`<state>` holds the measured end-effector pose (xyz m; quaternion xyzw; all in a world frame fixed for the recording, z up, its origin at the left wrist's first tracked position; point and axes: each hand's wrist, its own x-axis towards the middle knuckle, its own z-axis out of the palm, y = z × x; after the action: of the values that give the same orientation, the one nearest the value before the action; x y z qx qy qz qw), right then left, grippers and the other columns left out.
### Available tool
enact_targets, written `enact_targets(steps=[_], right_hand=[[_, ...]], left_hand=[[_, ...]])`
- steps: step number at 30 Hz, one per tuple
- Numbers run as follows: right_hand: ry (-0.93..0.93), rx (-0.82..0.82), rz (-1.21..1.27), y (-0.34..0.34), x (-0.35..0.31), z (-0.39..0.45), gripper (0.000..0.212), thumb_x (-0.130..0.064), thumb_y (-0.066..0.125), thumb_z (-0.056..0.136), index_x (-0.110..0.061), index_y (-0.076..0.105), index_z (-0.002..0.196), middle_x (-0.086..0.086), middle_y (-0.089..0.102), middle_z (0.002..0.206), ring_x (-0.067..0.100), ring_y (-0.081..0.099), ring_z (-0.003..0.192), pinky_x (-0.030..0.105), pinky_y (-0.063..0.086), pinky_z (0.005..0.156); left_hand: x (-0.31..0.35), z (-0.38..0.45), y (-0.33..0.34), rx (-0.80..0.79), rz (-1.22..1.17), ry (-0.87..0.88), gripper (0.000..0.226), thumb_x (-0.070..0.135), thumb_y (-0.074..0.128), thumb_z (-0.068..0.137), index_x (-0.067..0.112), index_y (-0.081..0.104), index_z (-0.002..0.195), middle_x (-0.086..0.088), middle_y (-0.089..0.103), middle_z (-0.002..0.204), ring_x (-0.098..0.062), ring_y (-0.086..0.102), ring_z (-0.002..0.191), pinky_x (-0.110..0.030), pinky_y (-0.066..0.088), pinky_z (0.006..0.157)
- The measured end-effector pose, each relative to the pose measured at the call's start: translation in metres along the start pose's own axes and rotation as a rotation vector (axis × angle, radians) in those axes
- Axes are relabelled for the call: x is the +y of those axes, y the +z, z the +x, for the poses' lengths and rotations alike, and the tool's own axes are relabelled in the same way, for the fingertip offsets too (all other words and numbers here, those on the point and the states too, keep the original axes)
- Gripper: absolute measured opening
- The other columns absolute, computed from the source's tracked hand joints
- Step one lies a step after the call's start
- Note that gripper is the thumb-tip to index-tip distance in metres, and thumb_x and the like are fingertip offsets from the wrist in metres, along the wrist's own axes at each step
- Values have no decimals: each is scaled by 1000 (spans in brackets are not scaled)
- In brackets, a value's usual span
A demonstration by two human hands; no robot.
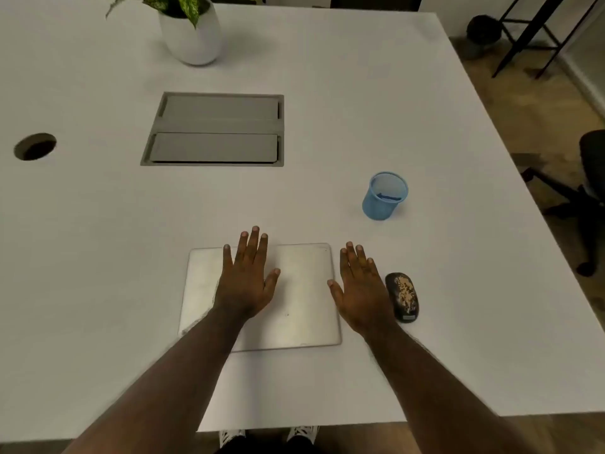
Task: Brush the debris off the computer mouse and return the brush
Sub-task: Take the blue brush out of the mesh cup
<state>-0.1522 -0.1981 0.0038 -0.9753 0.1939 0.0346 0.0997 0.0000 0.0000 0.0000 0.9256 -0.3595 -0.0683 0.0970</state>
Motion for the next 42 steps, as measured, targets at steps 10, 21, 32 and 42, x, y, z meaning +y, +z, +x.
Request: enact_targets(steps=[10,21,32,42], right_hand=[[30,236,-113,-31,24,34,59,-30,42,85,-7,47,139,14,56,138,31,52,128,53,38,106],[421,125,-138,-98,96,127,37,-31,44,97,-19,60,128,15,57,120,34,55,109,41,48,84],[562,-79,-216,-106,100,178,43,-37,55,90,-10,56,124,13,58,125,32,58,114,36,44,90],[528,4,-228,-119,96,180,33,-28,64,83,-7,64,109,14,67,109,34,65,100,32,43,73]], left_hand=[[-7,2,49,-63,36,-25,70,47,29,94,11,21,153,-11,12,161,-30,14,148,-58,19,115],[-8,0,67,3,2,-17,67,45,32,93,15,22,153,-6,11,163,-26,10,150,-58,12,117],[-8,0,67,4,-1,-30,67,45,33,94,17,21,153,-4,8,164,-23,6,151,-55,11,118],[-8,0,66,-4,-21,-33,66,44,34,93,18,22,153,-3,9,164,-22,6,151,-55,10,118]])
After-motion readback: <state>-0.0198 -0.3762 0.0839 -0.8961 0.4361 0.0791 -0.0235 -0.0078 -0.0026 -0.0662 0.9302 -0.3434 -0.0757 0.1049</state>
